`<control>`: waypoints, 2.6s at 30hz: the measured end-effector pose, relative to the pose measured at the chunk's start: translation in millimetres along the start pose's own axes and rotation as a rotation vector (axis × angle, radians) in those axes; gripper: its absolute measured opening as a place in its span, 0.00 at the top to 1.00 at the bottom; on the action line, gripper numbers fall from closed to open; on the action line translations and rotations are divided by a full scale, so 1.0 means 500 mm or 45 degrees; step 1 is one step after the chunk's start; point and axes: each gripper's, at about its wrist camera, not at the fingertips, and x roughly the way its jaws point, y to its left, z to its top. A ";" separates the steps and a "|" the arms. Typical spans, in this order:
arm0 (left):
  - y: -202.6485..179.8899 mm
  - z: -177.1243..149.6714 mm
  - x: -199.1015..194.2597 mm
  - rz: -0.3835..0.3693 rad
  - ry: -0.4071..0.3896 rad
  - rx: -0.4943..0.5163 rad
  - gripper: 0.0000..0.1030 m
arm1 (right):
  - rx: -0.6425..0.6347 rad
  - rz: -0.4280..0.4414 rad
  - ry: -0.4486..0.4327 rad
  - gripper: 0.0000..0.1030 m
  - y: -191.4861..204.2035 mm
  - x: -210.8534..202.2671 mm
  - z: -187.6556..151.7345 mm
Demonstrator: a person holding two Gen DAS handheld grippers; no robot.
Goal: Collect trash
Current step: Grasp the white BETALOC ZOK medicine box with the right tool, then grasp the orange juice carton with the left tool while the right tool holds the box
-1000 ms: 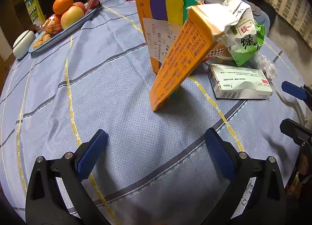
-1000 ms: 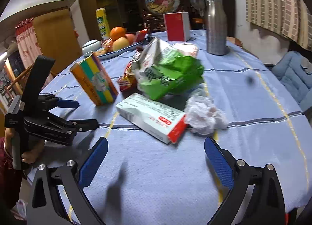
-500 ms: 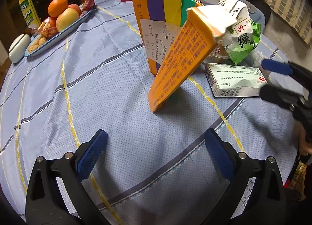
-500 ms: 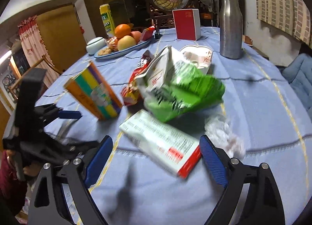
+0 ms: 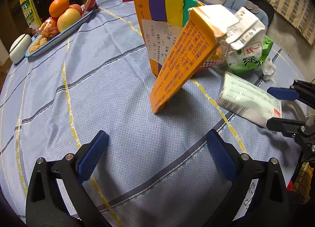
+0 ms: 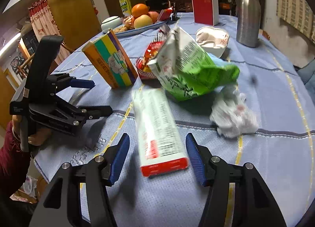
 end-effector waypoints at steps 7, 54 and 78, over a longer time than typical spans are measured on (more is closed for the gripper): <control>-0.001 0.000 0.000 0.001 0.001 0.000 0.06 | -0.052 -0.061 -0.015 0.30 0.024 0.023 0.017; 0.014 0.101 -0.023 0.037 -0.309 -0.073 0.16 | 0.092 -0.091 -0.204 0.48 -0.023 -0.013 -0.072; 0.068 0.086 -0.016 -0.132 -0.228 -0.260 0.70 | 0.173 -0.070 -0.251 0.56 -0.043 -0.019 -0.080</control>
